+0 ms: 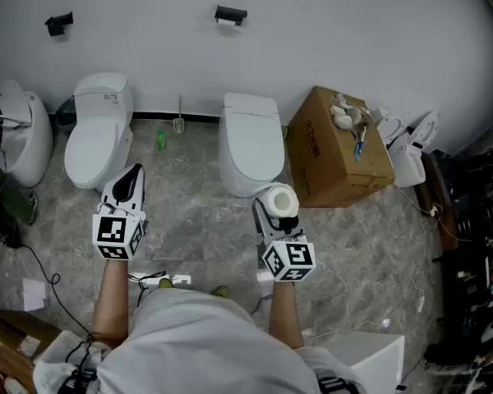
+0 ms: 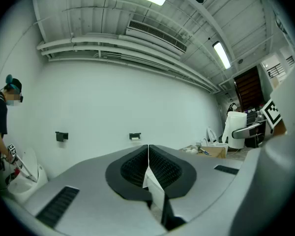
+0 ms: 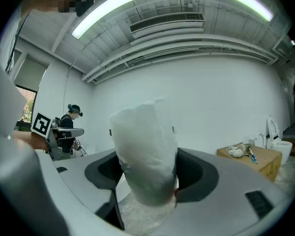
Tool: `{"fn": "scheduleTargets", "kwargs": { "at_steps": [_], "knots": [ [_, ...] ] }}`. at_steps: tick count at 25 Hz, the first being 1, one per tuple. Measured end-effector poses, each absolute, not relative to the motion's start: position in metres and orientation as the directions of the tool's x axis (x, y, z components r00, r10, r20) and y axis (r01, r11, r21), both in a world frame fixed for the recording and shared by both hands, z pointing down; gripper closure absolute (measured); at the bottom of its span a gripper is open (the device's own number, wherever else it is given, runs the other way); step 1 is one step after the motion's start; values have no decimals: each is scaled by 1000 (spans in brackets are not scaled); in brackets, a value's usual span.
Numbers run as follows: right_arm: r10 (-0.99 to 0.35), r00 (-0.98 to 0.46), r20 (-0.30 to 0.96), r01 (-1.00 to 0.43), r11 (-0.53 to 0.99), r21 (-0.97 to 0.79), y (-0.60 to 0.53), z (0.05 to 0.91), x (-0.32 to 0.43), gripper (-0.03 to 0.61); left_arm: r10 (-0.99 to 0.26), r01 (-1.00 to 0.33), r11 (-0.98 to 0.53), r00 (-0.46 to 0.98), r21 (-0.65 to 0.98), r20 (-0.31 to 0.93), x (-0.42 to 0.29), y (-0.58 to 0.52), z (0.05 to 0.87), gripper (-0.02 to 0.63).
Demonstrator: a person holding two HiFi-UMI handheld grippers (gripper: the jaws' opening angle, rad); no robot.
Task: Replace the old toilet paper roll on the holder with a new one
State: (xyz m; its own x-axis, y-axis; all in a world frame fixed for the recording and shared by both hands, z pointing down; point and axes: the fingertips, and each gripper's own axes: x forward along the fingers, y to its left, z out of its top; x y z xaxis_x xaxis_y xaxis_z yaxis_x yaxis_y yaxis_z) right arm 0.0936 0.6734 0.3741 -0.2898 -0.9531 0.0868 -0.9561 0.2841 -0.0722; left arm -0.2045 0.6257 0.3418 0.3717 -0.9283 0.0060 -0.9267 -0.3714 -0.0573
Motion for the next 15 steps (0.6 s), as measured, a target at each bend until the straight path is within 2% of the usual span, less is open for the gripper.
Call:
{"fn": "scheduleTargets", "kwargs": {
  "at_steps": [15],
  "knots": [
    [-949, -307, 66, -948, 299, -112, 668, 375, 96, 261, -918, -913, -395, 396, -101, 16, -191, 623, 339, 589]
  ]
}}
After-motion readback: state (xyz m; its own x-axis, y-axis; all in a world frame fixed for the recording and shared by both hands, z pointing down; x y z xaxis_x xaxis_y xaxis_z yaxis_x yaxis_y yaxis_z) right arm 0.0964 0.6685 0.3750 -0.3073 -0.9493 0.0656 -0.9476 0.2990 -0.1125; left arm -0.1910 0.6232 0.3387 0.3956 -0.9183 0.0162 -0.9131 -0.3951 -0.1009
